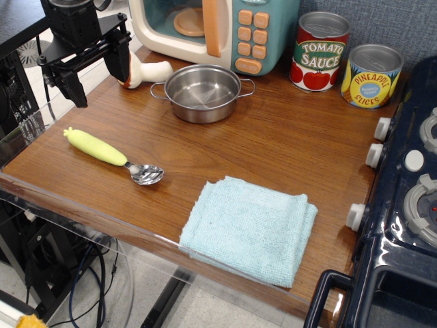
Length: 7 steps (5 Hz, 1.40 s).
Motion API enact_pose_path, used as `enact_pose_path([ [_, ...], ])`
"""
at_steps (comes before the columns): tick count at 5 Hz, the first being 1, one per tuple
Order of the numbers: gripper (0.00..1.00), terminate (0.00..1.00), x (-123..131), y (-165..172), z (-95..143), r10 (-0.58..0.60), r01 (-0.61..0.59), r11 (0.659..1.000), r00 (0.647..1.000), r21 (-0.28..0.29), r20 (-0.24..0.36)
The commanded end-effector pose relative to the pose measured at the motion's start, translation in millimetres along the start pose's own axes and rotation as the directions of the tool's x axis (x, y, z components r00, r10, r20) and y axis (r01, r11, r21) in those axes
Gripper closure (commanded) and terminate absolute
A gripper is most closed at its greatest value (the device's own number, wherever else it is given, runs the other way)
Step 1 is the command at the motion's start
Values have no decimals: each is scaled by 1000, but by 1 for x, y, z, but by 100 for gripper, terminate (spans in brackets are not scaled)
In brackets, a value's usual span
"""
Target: Move light blue towel to front of can with yellow label.
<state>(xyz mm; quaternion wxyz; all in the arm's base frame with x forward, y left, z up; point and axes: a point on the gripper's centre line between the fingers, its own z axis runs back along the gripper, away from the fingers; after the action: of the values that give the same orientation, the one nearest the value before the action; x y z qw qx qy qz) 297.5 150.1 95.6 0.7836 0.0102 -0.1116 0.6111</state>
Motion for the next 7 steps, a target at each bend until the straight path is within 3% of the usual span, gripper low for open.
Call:
enact_pose_path([
  [1, 0, 0, 0, 0, 0, 0, 0, 1000, 1000, 0, 0],
  [3, 0, 0, -53, -1, 28, -166, 164, 982, 986, -94, -6],
  [4, 0, 0, -86, 1, 37, -313, 310, 941, 950, -135, -4],
  [5, 0, 0, -124, 7, 34, -458, 451, 878, 889, -159, -11],
  [6, 0, 0, -152, 12, 28, -598, 594, 790, 801, -156, 24],
  [7, 0, 0, -181, 14, 14, -722, 718, 684, 692, -129, 30],
])
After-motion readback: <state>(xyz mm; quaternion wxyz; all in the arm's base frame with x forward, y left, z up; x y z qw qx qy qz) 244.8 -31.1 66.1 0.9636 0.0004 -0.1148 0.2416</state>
